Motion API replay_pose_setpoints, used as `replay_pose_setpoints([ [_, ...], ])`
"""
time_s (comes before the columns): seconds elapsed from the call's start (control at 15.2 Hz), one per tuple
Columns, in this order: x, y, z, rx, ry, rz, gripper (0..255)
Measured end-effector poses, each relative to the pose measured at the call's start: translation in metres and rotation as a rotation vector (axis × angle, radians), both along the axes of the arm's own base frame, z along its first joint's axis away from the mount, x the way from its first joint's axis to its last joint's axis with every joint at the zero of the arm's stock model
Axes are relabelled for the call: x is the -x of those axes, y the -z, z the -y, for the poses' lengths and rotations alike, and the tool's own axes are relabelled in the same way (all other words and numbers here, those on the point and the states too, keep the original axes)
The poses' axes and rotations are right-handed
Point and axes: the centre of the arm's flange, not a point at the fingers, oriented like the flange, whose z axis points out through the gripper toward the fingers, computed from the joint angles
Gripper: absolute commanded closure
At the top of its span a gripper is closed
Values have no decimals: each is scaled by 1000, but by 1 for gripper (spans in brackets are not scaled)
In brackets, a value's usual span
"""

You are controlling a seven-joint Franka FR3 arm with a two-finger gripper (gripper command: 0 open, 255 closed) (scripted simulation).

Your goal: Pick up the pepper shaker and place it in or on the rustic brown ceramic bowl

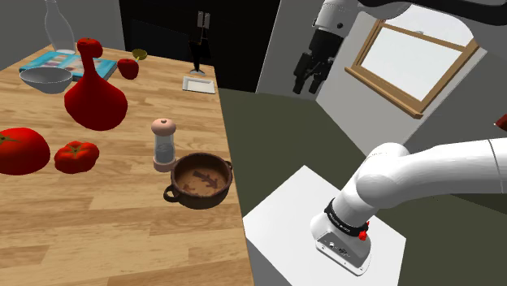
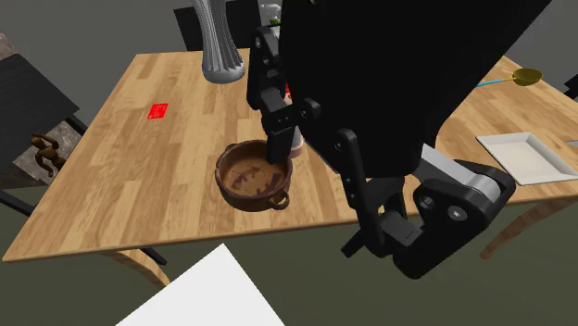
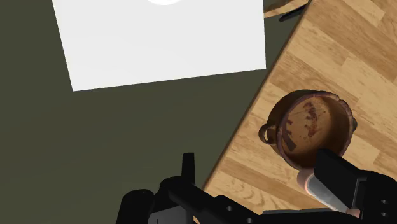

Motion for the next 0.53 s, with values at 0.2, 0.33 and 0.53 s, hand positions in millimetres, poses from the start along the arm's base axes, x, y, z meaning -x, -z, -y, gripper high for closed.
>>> replay_pose_setpoints([
  [0.2,-10,3,-12,0,-3,2,0],
  [0.33,-24,15,-28,-1,-8,5,0],
  [0.53,-52,28,-53,-3,-15,12,0],
])
